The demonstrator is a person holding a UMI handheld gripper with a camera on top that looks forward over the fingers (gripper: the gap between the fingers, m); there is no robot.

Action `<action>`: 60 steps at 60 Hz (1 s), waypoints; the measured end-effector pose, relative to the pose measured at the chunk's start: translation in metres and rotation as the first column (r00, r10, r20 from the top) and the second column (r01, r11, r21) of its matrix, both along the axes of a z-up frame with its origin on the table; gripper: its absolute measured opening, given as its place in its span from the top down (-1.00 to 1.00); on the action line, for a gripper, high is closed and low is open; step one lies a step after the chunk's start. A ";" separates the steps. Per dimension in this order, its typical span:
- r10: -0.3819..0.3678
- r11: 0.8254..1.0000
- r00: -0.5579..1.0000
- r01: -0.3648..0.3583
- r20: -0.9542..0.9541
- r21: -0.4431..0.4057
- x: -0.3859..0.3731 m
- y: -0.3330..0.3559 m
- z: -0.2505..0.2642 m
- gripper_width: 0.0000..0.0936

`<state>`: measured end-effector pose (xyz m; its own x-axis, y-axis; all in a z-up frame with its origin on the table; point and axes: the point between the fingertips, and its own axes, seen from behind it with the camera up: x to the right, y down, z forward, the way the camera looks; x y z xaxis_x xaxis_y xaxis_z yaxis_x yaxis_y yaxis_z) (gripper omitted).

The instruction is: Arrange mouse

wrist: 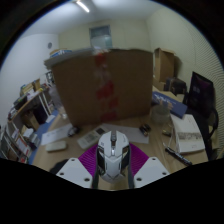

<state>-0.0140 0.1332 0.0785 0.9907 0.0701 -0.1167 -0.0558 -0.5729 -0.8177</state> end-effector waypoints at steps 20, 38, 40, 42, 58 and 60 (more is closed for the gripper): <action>0.052 0.995 0.999 -0.051 0.014 -0.084 -0.120 -0.073 -0.046 0.13; -0.009 0.992 0.996 0.020 0.085 -0.125 -0.140 -0.097 -0.094 -0.02; -0.011 0.991 0.996 0.024 0.093 -0.135 -0.138 -0.096 -0.093 -0.11; -0.005 0.987 0.994 0.023 0.109 -0.161 -0.139 -0.097 -0.095 -0.28; -0.044 0.976 0.998 0.054 0.050 -0.213 -0.153 -0.148 -0.046 -0.79; -0.041 0.976 0.998 0.051 0.050 -0.210 -0.156 -0.159 -0.036 -0.80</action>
<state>-0.1704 -0.0256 0.0429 0.9969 0.0029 -0.0792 -0.0520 -0.7305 -0.6809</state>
